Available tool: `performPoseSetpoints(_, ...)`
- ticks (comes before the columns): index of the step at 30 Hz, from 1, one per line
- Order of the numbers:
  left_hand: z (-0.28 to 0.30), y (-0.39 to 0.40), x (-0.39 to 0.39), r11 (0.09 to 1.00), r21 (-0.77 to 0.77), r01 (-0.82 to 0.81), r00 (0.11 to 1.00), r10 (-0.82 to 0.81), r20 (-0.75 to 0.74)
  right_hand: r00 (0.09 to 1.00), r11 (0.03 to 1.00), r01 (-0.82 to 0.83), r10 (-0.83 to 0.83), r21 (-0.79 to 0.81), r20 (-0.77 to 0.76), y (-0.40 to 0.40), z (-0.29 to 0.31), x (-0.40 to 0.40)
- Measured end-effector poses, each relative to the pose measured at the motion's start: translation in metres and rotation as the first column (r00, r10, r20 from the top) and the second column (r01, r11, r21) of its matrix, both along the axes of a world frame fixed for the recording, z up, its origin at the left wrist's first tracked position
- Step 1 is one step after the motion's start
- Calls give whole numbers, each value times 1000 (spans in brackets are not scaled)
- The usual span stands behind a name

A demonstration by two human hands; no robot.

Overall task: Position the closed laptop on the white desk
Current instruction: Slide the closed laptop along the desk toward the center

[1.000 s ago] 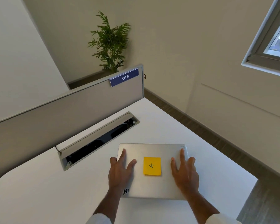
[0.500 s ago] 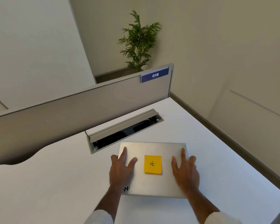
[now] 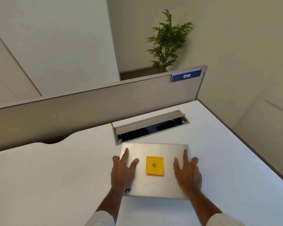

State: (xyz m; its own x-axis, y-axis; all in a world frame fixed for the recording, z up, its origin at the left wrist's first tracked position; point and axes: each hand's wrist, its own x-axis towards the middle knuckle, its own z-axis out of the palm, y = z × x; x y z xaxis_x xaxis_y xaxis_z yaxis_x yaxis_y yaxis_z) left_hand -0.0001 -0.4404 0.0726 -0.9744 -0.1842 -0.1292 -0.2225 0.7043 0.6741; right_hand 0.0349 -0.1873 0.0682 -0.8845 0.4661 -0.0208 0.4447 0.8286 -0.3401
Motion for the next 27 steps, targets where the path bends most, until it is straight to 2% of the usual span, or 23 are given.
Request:
performPoseSetpoints(10,1,-58,16,996,-31,-84,996,84,5,997,997,-80,80,-8,2,-57,1,-1)
performPoseSetpoints(27,-29,-135,55,990,-37,-134,989,136,62,993,994,-102,103,-27,63,-134,-24,36)
